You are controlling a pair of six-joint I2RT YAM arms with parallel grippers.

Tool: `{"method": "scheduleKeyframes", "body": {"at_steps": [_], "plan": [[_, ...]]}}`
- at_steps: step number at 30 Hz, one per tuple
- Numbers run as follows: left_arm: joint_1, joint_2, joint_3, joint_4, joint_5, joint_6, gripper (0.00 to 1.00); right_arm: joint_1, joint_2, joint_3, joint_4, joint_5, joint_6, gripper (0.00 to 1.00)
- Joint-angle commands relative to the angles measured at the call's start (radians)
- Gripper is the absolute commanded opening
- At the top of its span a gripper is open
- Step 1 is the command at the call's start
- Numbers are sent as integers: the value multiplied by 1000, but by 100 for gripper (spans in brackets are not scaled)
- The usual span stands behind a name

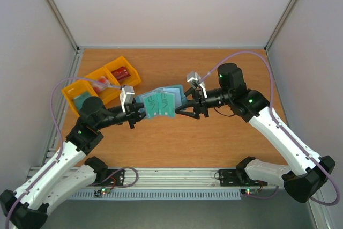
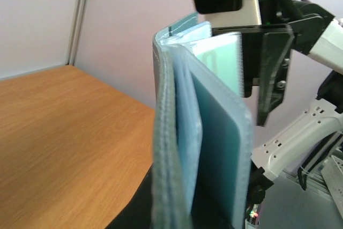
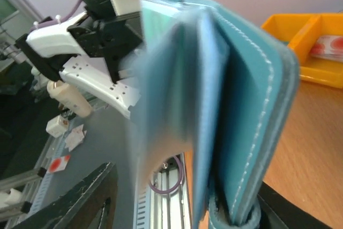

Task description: Take the credit cards out of the card holder

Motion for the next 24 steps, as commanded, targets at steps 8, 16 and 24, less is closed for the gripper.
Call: {"method": "scheduleKeyframes", "body": {"at_steps": [8,16,24], "plan": [[-4,-6,-12,29,-36,22,0,6,8,48,24,39,79,55],[-3,-7,-13,45,-25,9,0,23,43,1,190,64,185,12],[9,-32,-29,-20,-160,53,61,-4,16,77,-135,476,92,1]]}}
